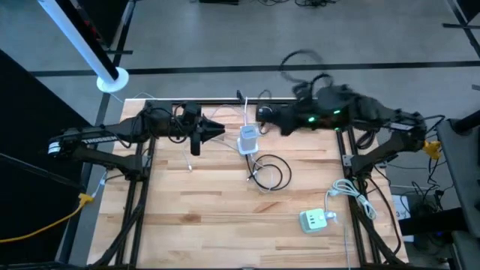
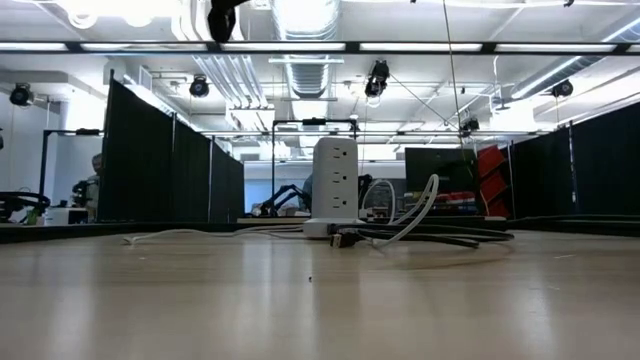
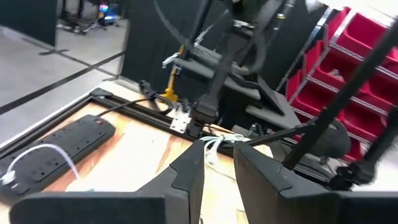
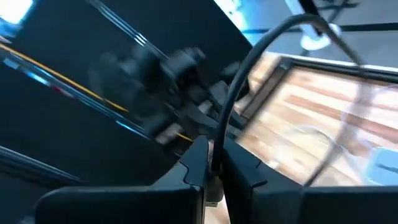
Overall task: Insert USB
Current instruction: Insert the black charger cable into the bottom white outlet extension
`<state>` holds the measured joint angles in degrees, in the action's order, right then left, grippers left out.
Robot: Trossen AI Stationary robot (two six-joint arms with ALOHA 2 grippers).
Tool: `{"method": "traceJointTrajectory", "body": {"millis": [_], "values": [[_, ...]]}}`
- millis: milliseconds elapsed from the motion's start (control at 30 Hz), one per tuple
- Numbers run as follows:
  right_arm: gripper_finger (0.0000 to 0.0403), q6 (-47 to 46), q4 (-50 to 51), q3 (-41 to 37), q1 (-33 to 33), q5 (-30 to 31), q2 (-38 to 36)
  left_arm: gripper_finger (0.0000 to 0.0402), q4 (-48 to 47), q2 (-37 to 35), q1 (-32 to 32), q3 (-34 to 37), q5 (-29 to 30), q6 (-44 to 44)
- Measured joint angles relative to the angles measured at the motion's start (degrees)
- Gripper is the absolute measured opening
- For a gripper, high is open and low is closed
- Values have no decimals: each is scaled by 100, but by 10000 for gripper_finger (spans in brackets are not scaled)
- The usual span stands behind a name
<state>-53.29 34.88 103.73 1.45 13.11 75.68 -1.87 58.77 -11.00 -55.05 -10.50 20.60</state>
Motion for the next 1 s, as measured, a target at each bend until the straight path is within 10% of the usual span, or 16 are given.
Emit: {"method": "traceJointTrajectory", "body": {"millis": [1000], "values": [[16,537,135,1,203,648,-508,66,-356,-419,216,0,-344,92]]}}
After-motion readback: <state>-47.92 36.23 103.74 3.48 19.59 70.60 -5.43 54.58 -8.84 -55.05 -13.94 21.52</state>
